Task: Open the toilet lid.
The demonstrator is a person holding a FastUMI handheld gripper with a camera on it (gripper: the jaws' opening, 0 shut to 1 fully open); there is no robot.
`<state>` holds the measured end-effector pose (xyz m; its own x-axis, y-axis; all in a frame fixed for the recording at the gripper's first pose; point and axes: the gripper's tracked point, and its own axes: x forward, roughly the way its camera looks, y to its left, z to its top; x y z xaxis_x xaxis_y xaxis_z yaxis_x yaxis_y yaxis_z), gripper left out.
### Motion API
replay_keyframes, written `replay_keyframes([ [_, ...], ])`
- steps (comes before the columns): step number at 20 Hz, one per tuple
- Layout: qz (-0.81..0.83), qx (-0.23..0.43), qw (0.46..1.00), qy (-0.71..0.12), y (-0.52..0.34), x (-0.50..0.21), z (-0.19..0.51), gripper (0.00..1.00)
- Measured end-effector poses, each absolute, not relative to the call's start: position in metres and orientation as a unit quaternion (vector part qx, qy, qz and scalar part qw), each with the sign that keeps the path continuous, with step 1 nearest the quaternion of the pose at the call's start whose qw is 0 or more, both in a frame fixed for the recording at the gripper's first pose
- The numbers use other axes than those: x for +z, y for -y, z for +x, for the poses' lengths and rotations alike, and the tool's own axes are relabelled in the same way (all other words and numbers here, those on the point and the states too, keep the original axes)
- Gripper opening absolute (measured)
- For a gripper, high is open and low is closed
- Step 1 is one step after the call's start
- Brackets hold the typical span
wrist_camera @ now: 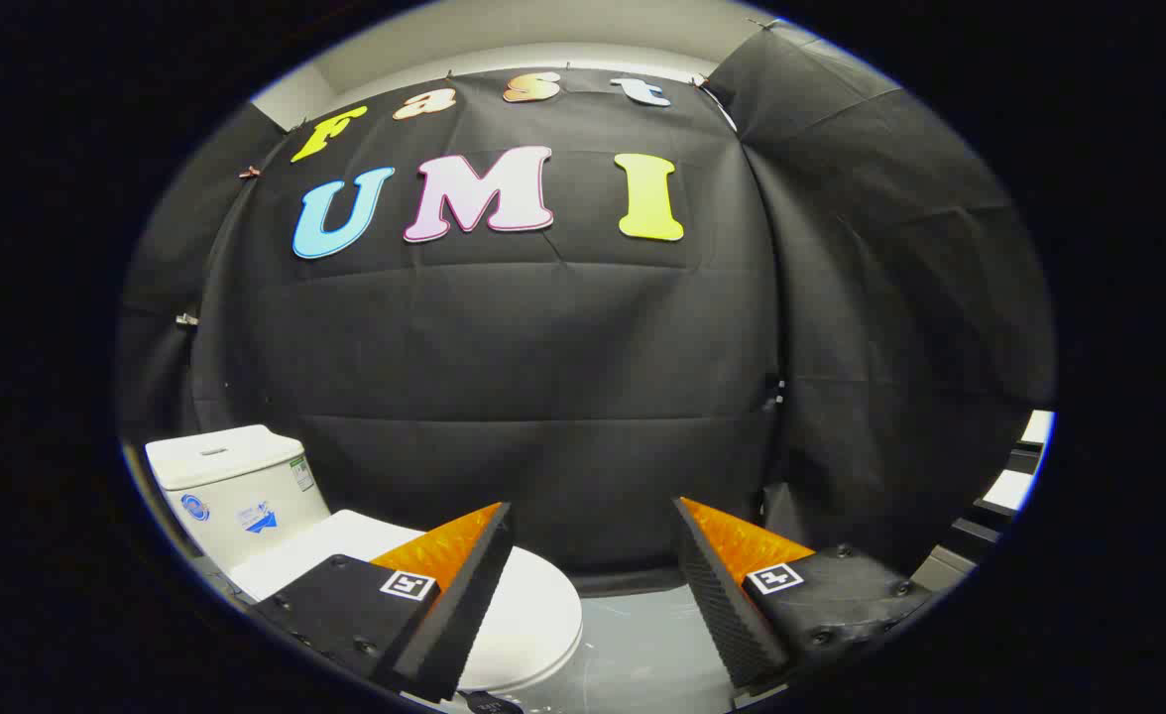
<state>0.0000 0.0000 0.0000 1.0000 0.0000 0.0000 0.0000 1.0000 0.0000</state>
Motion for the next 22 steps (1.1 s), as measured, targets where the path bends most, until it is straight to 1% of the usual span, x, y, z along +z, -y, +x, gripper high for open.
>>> replay_keyframes([
  [22,-0.004,-0.002,1.0,-0.011,-0.0001,-0.0059,0.0017,0.98],
])
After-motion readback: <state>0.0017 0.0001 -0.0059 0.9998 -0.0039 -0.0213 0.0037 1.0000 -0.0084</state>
